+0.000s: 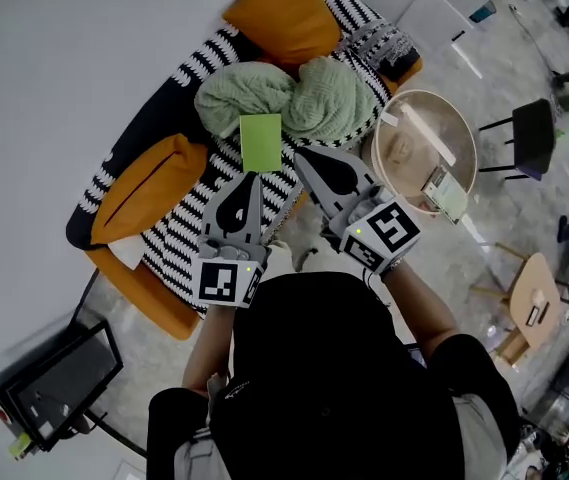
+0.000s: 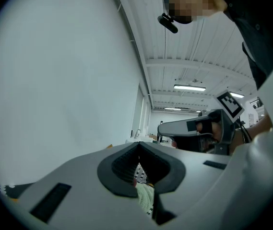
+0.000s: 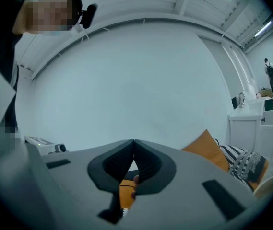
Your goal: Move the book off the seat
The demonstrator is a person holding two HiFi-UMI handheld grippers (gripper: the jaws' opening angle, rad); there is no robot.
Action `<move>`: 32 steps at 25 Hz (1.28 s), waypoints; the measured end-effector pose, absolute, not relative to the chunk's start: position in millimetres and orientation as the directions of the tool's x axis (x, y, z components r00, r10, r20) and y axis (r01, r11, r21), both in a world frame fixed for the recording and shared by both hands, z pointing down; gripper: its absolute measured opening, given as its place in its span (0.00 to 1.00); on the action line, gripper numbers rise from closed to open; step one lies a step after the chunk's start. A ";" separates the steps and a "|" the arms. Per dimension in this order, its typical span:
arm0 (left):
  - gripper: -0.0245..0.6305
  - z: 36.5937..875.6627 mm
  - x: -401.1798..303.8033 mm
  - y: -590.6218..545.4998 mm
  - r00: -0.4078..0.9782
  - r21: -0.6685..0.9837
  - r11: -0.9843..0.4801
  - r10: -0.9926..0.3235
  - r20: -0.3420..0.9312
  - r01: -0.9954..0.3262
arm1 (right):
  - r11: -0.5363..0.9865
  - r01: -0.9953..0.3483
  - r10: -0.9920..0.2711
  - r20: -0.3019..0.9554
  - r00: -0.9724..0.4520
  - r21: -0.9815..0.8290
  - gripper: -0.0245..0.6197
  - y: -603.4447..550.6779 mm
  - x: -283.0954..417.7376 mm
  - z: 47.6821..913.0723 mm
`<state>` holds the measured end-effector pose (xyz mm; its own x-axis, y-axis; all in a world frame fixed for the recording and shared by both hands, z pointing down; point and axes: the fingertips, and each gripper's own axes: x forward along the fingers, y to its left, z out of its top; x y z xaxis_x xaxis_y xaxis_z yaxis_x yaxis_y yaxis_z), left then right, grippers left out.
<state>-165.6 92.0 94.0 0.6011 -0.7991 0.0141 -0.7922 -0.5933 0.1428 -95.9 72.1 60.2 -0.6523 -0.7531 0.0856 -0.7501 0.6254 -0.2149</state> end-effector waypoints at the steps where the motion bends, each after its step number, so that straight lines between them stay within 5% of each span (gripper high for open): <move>1: 0.05 94.8 -167.9 88.6 0.607 0.144 -0.599 -0.795 0.014 -0.788 | 0.621 -0.754 -0.757 0.086 -0.647 -0.214 0.06 69.1 -98.0 60.9; 32: 0.05 215.6 -182.1 0.9 0.540 0.192 -0.511 -0.827 0.157 -0.838 | 0.525 -0.760 -0.738 0.239 -0.630 -0.383 0.06 -24.8 -88.6 228.1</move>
<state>-182.1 0.9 215.6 0.5403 -0.8267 0.1569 -0.8378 -0.5112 0.1916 -88.6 -24.8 228.1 -0.6304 -0.7384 0.2395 -0.7602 0.5248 -0.3830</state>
